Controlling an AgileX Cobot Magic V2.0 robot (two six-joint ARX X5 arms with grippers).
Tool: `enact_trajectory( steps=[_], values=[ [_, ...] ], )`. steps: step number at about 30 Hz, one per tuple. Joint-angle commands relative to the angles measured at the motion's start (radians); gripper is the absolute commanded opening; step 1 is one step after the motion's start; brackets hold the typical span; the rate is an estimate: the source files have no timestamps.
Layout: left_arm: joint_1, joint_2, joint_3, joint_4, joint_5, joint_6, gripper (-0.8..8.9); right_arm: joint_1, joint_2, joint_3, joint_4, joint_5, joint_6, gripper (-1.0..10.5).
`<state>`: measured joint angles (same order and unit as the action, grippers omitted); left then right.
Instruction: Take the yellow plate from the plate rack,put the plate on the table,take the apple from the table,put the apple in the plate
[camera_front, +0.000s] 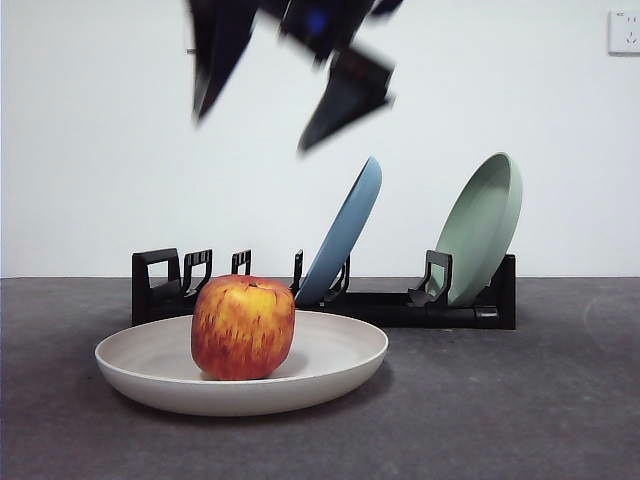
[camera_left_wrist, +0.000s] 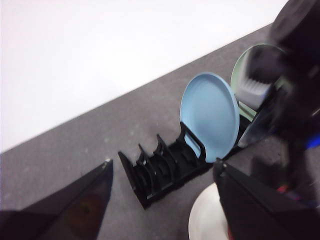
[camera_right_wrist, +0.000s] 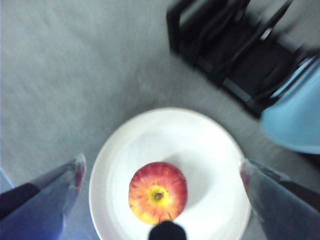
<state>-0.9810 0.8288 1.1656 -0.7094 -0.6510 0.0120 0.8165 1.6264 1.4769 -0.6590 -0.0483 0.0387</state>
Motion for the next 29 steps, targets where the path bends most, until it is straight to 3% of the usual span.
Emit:
enact_trajectory(
  steps=[1,3,7,11,19,23,29],
  values=[
    [0.002,0.023,-0.005,0.040,0.003,0.079,1.29,-0.026,-0.092,0.002,-0.013,0.004,-0.007,4.6],
    [0.002,0.035,-0.005,0.062,0.003,0.106,0.03,-0.047,-0.153,0.002,-0.029,0.004,-0.008,3.3],
    [0.004,0.060,-0.005,0.107,0.003,0.189,-0.09,-0.099,-0.263,0.002,-0.079,0.006,-0.044,-0.3],
    [0.050,0.072,-0.005,0.138,0.035,0.225,-0.09,-0.161,-0.345,0.002,-0.116,0.024,-0.083,-0.1],
    [0.272,0.063,-0.029,0.140,0.308,0.189,-0.09,-0.264,-0.462,-0.034,-0.119,0.055,-0.083,-0.1],
    [0.375,0.039,-0.089,0.163,0.401,0.160,-0.09,-0.291,-0.544,-0.138,-0.062,0.056,-0.081,-0.1],
    [0.468,-0.060,-0.264,0.268,0.438,0.088,-0.09,-0.310,-0.711,-0.408,0.079,0.087,-0.035,-0.1]
  ],
)
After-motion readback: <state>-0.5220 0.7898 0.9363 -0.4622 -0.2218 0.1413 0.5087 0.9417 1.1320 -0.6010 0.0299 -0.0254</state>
